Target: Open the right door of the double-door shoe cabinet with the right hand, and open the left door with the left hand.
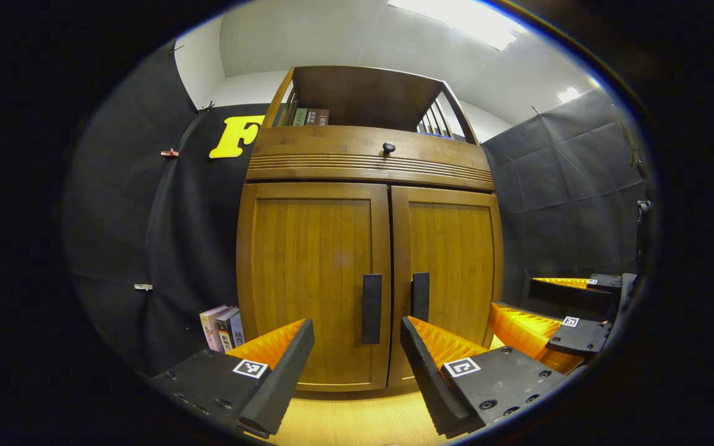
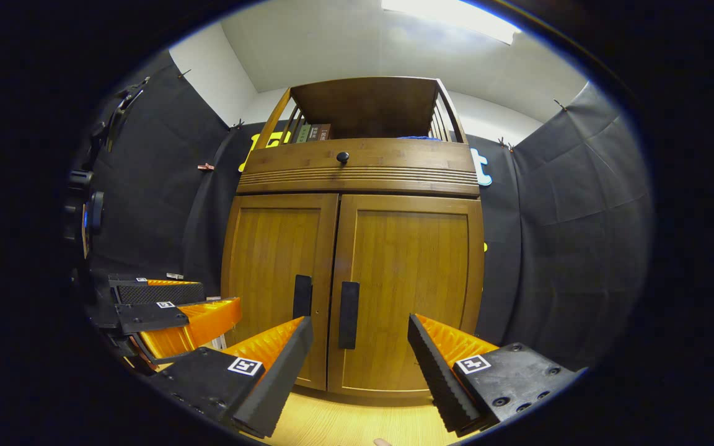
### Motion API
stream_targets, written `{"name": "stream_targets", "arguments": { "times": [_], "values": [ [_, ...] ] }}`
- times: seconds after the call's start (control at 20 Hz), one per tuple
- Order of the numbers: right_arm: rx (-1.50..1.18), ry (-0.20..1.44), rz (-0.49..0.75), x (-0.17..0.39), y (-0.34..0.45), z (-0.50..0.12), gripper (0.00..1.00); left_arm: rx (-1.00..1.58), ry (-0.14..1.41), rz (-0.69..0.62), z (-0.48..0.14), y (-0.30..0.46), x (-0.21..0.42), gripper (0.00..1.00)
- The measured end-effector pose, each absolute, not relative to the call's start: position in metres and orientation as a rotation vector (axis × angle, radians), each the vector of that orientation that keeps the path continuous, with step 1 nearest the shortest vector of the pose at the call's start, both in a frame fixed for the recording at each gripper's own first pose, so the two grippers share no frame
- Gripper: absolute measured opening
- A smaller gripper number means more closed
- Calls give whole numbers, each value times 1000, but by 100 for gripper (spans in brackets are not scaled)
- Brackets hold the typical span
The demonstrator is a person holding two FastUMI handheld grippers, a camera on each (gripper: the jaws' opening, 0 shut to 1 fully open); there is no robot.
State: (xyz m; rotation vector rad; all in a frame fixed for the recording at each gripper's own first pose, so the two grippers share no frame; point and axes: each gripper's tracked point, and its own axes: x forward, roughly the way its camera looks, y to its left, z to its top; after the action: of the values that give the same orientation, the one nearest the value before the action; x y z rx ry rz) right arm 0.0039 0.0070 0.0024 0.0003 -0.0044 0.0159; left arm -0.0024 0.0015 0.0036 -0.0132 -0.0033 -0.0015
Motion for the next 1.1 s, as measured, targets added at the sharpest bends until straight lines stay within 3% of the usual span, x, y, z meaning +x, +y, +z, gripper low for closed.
{"name": "stream_targets", "arguments": {
  "times": [1.1],
  "values": [
    [31,-16,-1,28,9,1,96,-26,-12,23,4,4,-1,88]
  ]
}}
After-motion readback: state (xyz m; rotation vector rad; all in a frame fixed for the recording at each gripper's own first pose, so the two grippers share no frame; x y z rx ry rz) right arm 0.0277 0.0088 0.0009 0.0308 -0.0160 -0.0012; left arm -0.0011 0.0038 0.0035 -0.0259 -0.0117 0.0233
